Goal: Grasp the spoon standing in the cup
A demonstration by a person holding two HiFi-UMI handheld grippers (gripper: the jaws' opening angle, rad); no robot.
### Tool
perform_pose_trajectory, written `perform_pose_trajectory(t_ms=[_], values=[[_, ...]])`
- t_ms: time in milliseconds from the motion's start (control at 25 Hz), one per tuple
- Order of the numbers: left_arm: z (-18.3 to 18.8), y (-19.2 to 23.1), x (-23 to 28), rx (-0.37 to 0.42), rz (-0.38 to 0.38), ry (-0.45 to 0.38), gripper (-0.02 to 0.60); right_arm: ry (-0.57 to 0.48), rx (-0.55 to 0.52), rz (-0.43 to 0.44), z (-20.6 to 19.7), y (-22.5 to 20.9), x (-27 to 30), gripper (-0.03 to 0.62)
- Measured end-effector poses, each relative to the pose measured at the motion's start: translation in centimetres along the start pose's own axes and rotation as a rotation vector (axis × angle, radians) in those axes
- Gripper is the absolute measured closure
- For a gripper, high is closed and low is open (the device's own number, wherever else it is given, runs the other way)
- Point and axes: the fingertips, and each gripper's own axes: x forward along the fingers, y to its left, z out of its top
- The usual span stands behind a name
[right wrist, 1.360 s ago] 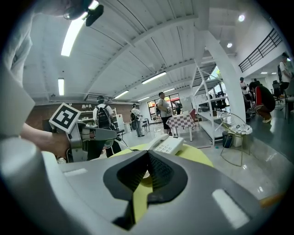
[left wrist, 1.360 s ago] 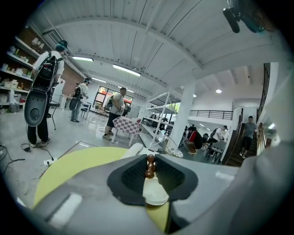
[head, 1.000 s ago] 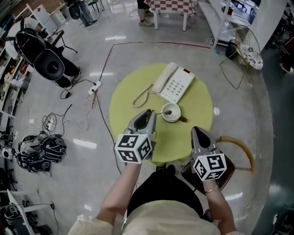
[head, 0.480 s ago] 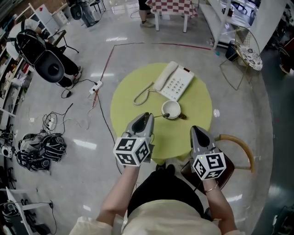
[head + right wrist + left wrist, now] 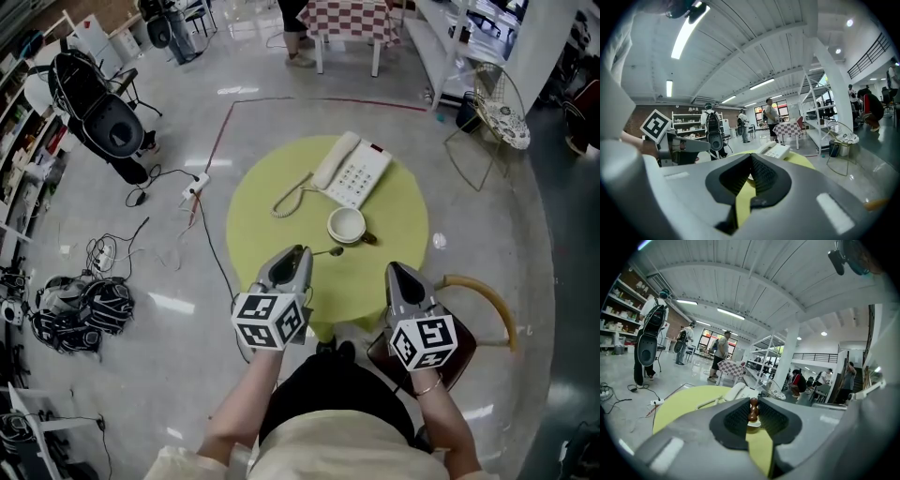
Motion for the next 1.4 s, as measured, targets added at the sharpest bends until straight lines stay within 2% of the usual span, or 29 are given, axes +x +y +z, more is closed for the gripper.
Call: perform_pose_trajectory(t_ms=[440, 1400], values=[[-1.3, -0.6, -1.5, 0.024, -0.004, 0.016, 0.525, -0.015, -0.012, 0.011, -0.1, 0.8, -1.1, 0.595], [-2.5, -1.5, -1.8, 0.019, -0.016, 0.041, 0.525, 0.0, -0.031, -0.012, -0.6, 0.8, -1.7, 0.596]])
